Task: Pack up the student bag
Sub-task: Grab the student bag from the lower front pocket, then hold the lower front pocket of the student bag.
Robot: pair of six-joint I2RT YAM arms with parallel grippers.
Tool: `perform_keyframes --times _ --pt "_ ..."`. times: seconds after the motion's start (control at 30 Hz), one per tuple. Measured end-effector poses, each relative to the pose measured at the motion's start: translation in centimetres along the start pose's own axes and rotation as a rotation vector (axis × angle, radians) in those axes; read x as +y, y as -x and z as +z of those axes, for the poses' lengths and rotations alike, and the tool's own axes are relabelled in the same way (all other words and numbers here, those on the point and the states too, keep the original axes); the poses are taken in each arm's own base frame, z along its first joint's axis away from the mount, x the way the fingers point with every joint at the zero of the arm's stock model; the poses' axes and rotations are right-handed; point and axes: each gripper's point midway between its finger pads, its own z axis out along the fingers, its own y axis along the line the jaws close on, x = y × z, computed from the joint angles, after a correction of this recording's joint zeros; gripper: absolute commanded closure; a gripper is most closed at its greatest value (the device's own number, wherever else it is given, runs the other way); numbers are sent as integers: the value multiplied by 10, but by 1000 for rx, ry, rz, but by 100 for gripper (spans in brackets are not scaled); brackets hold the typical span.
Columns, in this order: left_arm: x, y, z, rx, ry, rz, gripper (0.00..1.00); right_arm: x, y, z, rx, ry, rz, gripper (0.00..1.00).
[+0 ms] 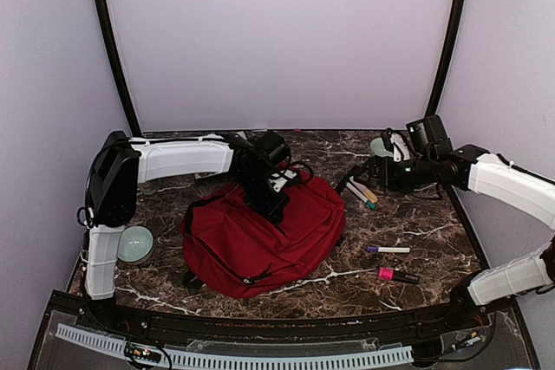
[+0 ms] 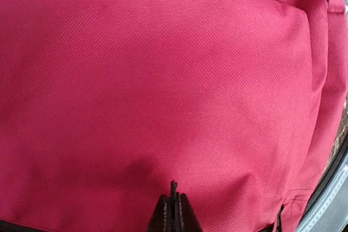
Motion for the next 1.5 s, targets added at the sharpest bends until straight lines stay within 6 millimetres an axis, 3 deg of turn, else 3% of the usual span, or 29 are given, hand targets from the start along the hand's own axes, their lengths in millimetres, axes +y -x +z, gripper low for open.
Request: perform_keyframes --times 0.33,0.53,0.7,1.07,1.27,1.5 --pt "6 8 -11 -44 52 -53 100 16 -14 9 79 40 -165 9" --pt "4 22 -44 -157 73 -107 100 60 -45 18 113 113 -410 10" --pt "5 25 -58 -203 85 -148 100 87 -78 28 115 167 -621 10" --pt "1 30 -73 -255 71 -168 100 95 -82 50 92 201 -831 14" --pt "-2 37 -88 -303 65 -160 100 99 -90 67 112 232 -834 18" --pt "-4 39 -90 -311 59 -158 100 113 -86 83 72 287 -787 17"
